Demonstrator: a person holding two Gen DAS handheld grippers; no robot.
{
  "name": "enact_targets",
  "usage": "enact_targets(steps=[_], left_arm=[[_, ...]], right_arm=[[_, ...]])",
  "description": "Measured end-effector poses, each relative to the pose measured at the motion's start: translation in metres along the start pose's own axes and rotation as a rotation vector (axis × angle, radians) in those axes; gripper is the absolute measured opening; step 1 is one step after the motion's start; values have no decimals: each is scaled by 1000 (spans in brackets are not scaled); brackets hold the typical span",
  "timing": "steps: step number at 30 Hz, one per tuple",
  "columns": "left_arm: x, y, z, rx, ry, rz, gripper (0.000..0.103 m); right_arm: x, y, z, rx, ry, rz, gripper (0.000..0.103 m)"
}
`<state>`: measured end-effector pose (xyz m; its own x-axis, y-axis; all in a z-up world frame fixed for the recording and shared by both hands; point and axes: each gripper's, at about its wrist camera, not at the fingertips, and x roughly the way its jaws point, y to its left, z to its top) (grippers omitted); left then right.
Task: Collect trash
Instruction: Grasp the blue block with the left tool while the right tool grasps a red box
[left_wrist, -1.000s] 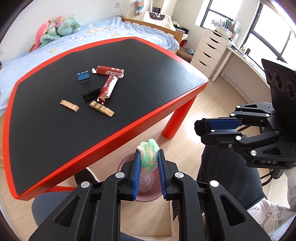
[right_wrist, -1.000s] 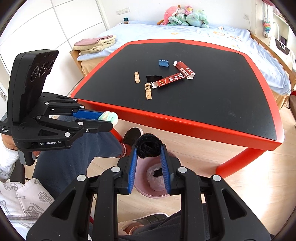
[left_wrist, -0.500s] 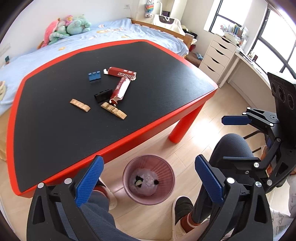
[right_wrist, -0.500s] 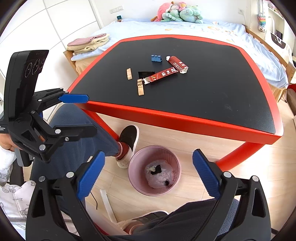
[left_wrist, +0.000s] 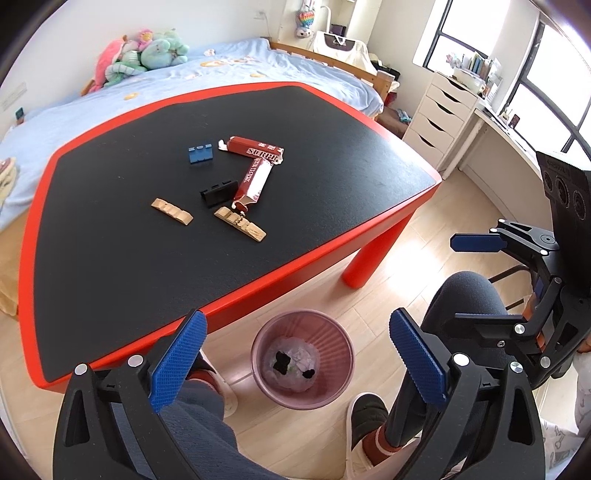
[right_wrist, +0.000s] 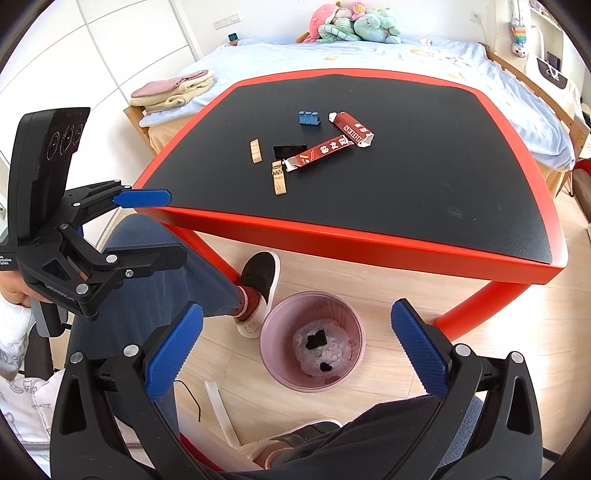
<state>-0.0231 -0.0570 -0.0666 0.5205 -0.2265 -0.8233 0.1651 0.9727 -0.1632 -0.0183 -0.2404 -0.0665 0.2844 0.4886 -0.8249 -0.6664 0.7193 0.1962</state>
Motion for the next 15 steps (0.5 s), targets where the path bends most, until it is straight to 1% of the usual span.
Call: enact_targets(steps=[5, 10, 15], left_arm=[[-3, 4, 5, -3, -8, 7, 95], [-8, 14, 18, -8, -35, 18, 95], [-9, 28, 40, -18, -56, 42, 95]], right_arm=[[-3, -5, 9, 5, -15, -1, 100], [-9, -10, 30, -2, -44, -11, 100], [-9, -16, 57, -23, -70, -23, 100]])
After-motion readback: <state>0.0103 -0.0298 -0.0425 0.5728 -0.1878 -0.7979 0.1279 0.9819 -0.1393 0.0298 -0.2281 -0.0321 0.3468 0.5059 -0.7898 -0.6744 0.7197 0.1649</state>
